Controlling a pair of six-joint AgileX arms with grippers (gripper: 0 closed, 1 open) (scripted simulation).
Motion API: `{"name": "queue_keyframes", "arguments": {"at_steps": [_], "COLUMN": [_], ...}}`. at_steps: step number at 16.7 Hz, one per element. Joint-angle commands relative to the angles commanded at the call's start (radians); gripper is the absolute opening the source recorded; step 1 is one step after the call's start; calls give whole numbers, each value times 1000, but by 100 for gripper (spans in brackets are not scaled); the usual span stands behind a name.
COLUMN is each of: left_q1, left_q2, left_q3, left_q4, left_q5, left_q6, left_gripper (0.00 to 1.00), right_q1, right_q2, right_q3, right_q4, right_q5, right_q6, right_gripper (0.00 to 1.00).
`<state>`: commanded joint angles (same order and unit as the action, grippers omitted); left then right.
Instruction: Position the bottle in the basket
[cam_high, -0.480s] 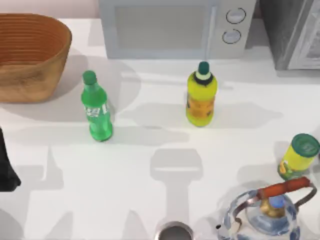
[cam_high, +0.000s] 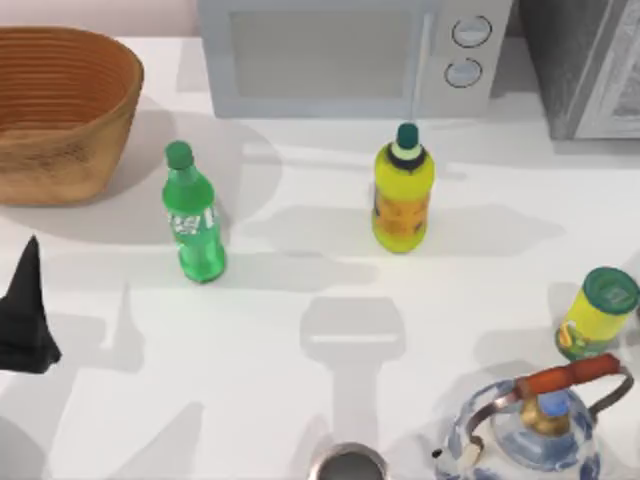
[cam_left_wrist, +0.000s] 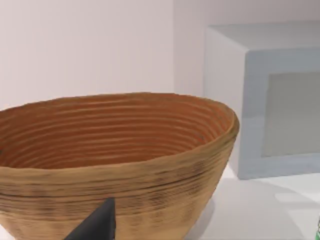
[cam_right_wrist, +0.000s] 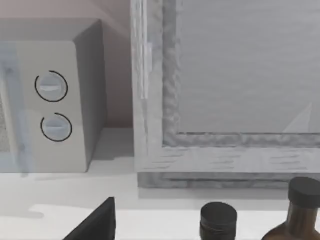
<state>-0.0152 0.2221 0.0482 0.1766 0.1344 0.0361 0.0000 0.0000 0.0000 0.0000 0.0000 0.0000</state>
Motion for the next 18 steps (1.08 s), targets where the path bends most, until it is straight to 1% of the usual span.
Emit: {"name": "queue_keyframes", "arguments": {"at_steps": [3, 12, 15, 18], "left_q1": [0, 15, 15, 17], "left_q2": [250, 1177, 1409, 1560], "left_q3": [46, 197, 240, 273], "left_q4": [167, 717, 867, 978], "left_q5": [112, 465, 563, 636], "left_q6": [32, 135, 163, 183], "left_gripper": [100, 100, 100, 100], "right_q1": [0, 0, 0, 0], "right_q2": [0, 0, 0, 0], "right_q3": [0, 0, 0, 0], "right_q4": [0, 0, 0, 0], "right_q5": [0, 0, 0, 0], "right_q6": [0, 0, 0, 0], "right_gripper": [100, 100, 100, 100]}}
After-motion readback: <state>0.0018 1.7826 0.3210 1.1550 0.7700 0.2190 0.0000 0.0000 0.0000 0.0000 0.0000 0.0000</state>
